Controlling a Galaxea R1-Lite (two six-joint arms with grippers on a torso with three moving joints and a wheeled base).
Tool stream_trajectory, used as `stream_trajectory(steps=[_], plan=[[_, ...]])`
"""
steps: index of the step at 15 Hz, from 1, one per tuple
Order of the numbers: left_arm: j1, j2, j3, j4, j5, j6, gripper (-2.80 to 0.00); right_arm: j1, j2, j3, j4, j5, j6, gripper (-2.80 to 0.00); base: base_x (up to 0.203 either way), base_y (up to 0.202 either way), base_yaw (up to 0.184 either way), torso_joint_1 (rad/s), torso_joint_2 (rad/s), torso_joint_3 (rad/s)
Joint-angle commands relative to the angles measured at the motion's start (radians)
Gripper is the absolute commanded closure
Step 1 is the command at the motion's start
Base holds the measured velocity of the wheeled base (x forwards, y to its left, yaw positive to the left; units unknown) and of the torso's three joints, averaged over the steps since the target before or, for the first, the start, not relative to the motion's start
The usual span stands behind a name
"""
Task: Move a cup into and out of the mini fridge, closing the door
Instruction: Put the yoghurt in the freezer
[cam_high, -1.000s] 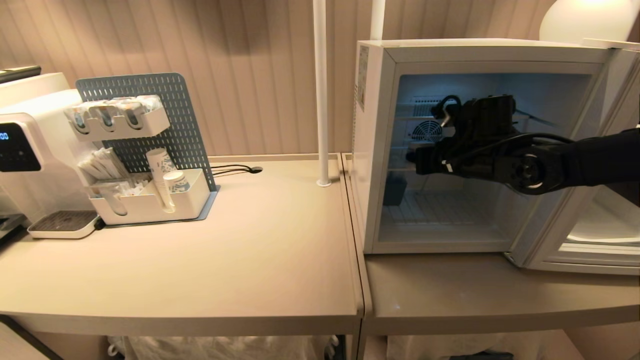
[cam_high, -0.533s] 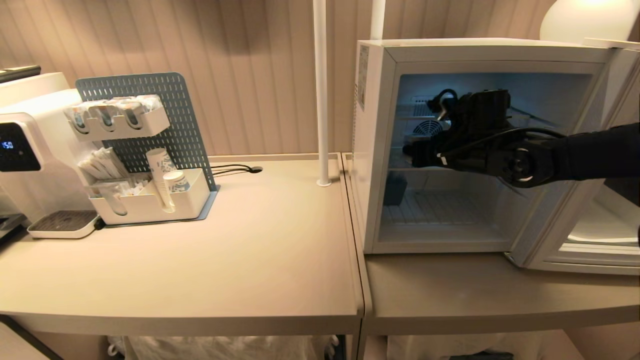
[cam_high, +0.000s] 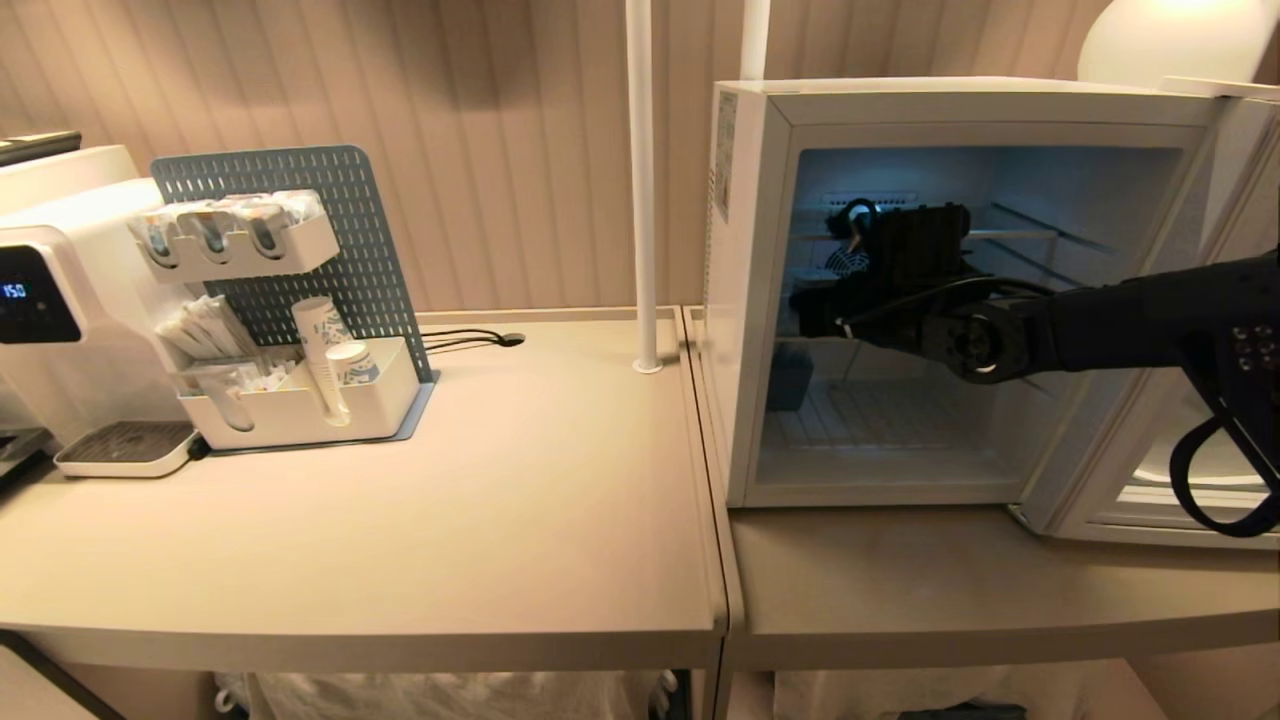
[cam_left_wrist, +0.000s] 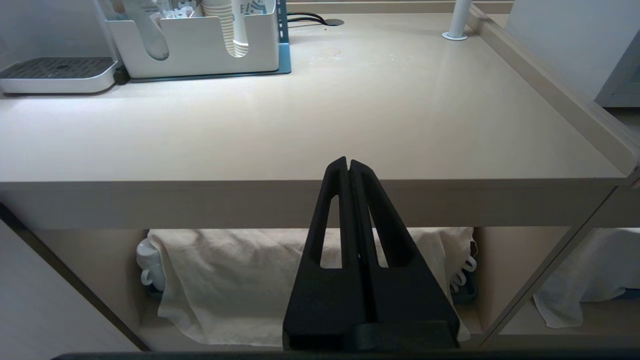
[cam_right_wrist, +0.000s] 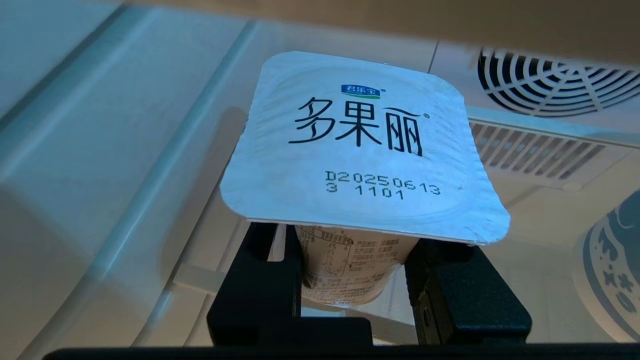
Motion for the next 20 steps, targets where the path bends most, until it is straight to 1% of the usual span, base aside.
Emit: stream_trajectory(steps=[1, 3, 9, 14, 15, 20], plan=[[0.000, 0.000, 0.000, 0.000, 0.000, 0.000, 0.00, 0.000, 0.016, 0.003, 0.007, 0.000, -0.001, 0.00, 0.000, 0.000, 0.000, 0.000, 0.00, 0.000], [0.000, 0.000, 0.000, 0.000, 0.000, -0.002, 0.00, 0.000, 0.010, 0.040, 0.000, -0.001, -0.009, 0.00, 0.000, 0.000, 0.000, 0.000, 0.00, 0.000], [0.000, 0.000, 0.000, 0.000, 0.000, -0.002, 0.00, 0.000, -0.054, 0.094, -0.006, 0.000, -0.006, 0.00, 0.000, 0.000, 0.000, 0.000, 0.00, 0.000], [0.000, 0.000, 0.000, 0.000, 0.000, -0.003, 0.00, 0.002, -0.019, 0.086, -0.006, -0.002, -0.010, 0.00, 0.000, 0.000, 0.000, 0.000, 0.00, 0.000], [0.000, 0.000, 0.000, 0.000, 0.000, -0.003, 0.00, 0.000, -0.009, 0.083, -0.008, -0.005, -0.015, -2.80, 0.000, 0.000, 0.000, 0.000, 0.00, 0.000], [0.000, 0.000, 0.000, 0.000, 0.000, -0.002, 0.00, 0.002, 0.062, 0.013, 0.004, -0.007, -0.014, -2.80, 0.000, 0.000, 0.000, 0.000, 0.00, 0.000]])
